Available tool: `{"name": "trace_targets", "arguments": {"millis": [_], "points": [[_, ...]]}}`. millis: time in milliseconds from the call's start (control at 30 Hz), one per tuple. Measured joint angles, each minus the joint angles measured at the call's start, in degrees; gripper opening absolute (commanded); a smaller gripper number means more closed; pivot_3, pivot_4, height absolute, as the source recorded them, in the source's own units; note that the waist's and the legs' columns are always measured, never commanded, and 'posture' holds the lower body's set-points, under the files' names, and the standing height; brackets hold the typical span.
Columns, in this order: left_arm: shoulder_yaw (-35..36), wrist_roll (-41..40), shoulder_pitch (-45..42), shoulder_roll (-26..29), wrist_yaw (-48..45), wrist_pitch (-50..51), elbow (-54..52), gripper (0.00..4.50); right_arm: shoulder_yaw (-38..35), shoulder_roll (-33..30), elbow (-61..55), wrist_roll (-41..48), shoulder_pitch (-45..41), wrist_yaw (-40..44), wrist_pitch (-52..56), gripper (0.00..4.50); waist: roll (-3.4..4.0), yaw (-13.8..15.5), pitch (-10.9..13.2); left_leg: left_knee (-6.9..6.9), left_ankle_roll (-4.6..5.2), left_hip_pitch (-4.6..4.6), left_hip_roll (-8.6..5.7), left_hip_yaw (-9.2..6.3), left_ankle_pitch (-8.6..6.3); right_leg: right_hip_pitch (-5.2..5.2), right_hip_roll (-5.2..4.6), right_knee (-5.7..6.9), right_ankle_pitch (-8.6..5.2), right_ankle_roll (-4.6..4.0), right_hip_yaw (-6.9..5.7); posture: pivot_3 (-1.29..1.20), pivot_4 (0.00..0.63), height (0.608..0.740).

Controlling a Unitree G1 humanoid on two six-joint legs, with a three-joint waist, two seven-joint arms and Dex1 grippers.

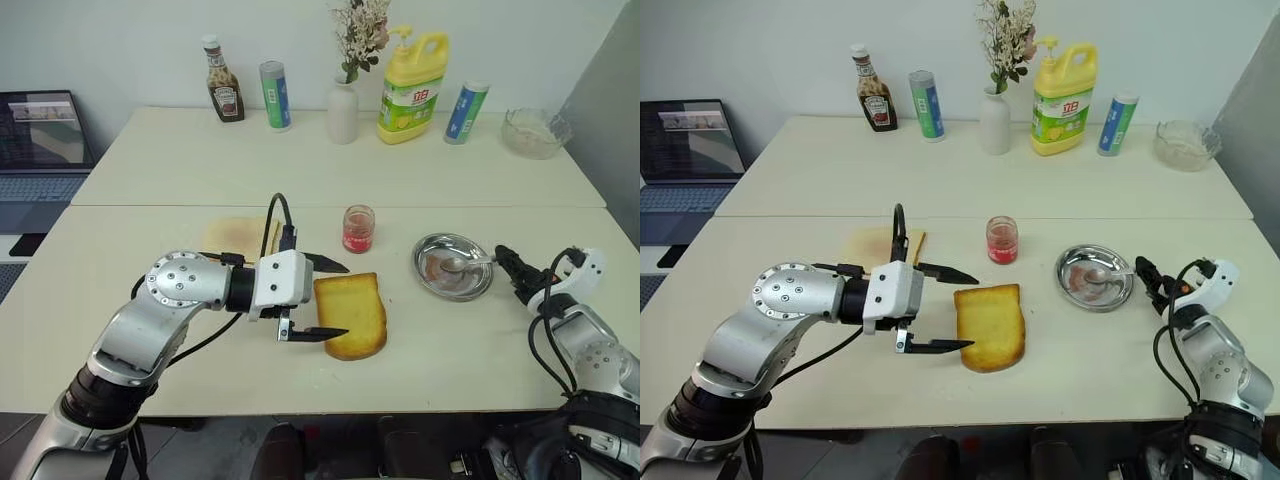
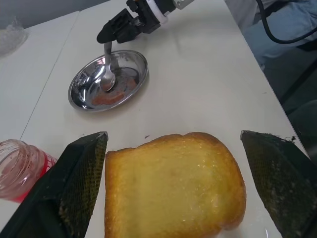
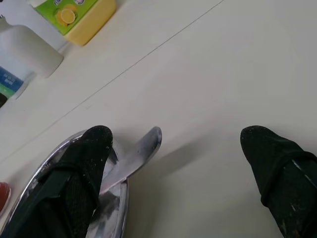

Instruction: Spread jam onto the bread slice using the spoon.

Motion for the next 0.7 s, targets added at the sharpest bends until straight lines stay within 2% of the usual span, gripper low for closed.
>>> {"name": "trace_targets", "arguments": {"millis": [133, 233, 567, 600, 700], "points": [[0.0, 0.5, 0.0, 0.0, 0.0, -1.2, 1.0, 4.49, -0.3, 0.0, 3.0, 0.6, -2.1, 0.9, -0.4, 4.5, 0.0, 0.0, 0.0, -0.01, 0.0, 0.0, 0.0, -0.01, 0.0, 0.0, 0.0, 0.0, 0.0, 0.0, -0.01, 0.0, 0.15, 0.74], [0.0, 0.8, 0.0, 0.0, -0.1, -1.5, 1.7, 4.5, -0.5, 0.0, 3.9, 1.4, -2.3, 1.4, -0.1, 3.92, 0.0, -0.1, 0.0, -0.01, 0.0, 0.0, 0.0, 0.0, 0.0, 0.0, 0.0, -0.01, 0.0, 0.0, 0.0, 0.0, 0.15, 0.74], [0.0, 1.6, 0.0, 0.0, -0.2, -2.8, 2.5, 4.5, -0.4, 1.7, 2.9, 4.6, -3.3, 1.5, 3.2, 0.3, 0.01, -0.2, 0.0, -0.02, 0.0, -0.04, 0.01, -0.01, 0.0, -0.04, 0.01, 0.0, 0.0, 0.0, -0.01, 0.0, 0.15, 0.74], [0.0, 1.6, 0.0, 0.0, -0.2, -2.8, 2.6, 4.5, -0.6, 1.9, 2.1, 5.8, -3.8, 1.8, 3.0, 0.04, 0.02, -0.2, 0.0, -0.02, 0.0, -0.03, 0.01, 0.0, 0.0, -0.04, 0.01, 0.0, 0.0, 0.01, 0.0, 0.0, 0.15, 0.74], [0.0, 1.7, 0.0, -0.1, -0.2, -2.8, 2.8, 4.5, -0.7, 1.3, 0.7, 6.3, -4.7, 1.5, 2.9, 0.01, -0.01, -0.2, 0.0, -0.01, 0.0, 0.0, 0.02, -0.06, 0.0, 0.02, 0.01, 0.0, 0.0, 0.01, -0.06, 0.0, 0.15, 0.74]]}}
